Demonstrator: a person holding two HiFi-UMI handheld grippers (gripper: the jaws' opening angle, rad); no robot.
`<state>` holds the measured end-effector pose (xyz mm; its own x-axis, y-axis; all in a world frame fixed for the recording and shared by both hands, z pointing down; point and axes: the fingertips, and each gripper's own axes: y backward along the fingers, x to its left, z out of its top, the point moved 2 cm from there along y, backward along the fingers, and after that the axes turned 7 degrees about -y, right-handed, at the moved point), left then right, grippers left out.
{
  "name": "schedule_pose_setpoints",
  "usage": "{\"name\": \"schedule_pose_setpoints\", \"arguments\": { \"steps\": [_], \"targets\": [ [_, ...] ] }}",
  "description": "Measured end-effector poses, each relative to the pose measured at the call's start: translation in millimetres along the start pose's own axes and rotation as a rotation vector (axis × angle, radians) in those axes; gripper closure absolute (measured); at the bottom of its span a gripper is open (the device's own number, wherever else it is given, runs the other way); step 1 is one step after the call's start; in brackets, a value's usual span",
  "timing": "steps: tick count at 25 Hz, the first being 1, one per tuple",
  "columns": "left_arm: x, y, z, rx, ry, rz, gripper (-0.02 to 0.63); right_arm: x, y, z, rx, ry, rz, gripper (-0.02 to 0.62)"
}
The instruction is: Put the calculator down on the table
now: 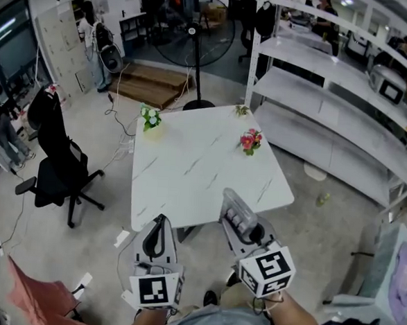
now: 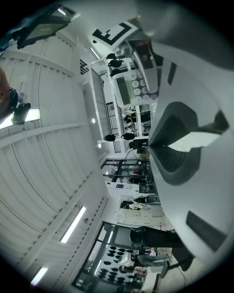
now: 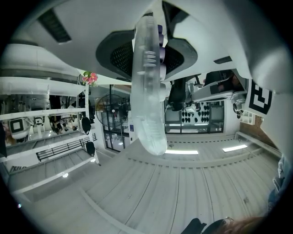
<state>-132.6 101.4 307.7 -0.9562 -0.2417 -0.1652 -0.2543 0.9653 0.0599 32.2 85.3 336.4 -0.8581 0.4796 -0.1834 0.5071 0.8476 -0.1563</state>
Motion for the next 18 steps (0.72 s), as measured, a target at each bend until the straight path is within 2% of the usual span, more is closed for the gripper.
{"name": "schedule_pose_setpoints", "arguments": {
  "steps": [8,18],
  "targets": [
    [1.2,-44.0,-15.2,0.044,-0.024,0.005,0.598,-29.6,-35.9,-5.8,0.015,-0.028,0.004,0.448],
    [1.9,-148.4,-53.5,0.106,-0.052,-0.023,0.598,-100.2,-122.6,-28.4,0.103,-0.131,0.026,0.448]
  ]
}}
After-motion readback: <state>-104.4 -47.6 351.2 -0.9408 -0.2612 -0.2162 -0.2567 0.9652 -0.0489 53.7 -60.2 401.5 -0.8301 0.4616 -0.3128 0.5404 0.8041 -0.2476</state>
